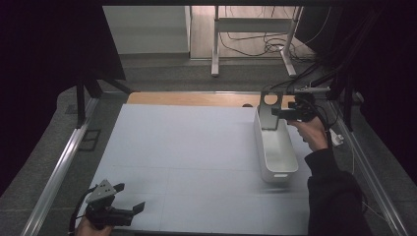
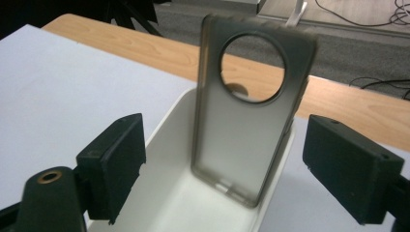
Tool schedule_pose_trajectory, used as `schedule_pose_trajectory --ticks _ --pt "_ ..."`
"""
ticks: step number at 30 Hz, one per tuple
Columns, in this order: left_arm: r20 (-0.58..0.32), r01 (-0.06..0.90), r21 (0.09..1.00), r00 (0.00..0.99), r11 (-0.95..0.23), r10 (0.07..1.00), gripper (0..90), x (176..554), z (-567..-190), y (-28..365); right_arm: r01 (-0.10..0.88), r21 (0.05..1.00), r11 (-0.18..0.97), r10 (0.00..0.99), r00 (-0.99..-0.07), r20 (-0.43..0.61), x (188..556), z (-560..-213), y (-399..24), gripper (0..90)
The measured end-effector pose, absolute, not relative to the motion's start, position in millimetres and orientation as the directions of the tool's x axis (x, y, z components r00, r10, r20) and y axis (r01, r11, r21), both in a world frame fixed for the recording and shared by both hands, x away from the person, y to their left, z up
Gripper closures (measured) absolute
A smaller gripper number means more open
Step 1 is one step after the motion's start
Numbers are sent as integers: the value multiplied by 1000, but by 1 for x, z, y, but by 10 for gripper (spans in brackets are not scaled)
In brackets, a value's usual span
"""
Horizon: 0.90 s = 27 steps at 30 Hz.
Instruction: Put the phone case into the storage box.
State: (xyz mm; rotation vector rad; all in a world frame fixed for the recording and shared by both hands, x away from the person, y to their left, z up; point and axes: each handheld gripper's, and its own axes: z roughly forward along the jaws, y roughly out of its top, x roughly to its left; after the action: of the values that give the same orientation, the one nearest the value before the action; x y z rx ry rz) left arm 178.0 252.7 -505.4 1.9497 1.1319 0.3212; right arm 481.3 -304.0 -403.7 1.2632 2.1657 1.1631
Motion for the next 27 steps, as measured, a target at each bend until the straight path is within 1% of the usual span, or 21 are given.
schedule_pose_trajectory --ticks 3,7,15,23,27 --pt "-179 592 769 559 -239 809 0 178 -505 253 542 799 260 837 -539 93 473 -404 -302 146" --pt "-179 587 775 562 -236 808 0 177 -505 254 546 788 284 835 -545 76 457 -406 -298 106" --pt "-167 578 782 555 -233 815 0 174 -504 257 552 780 296 833 -548 72 431 -408 -294 66" --pt "-157 573 784 557 -240 815 0 172 -504 257 536 777 330 831 -555 30 402 -414 -289 18" --pt "-155 574 783 555 -242 817 0 172 -503 257 531 779 332 828 -560 29 388 -416 -288 4"
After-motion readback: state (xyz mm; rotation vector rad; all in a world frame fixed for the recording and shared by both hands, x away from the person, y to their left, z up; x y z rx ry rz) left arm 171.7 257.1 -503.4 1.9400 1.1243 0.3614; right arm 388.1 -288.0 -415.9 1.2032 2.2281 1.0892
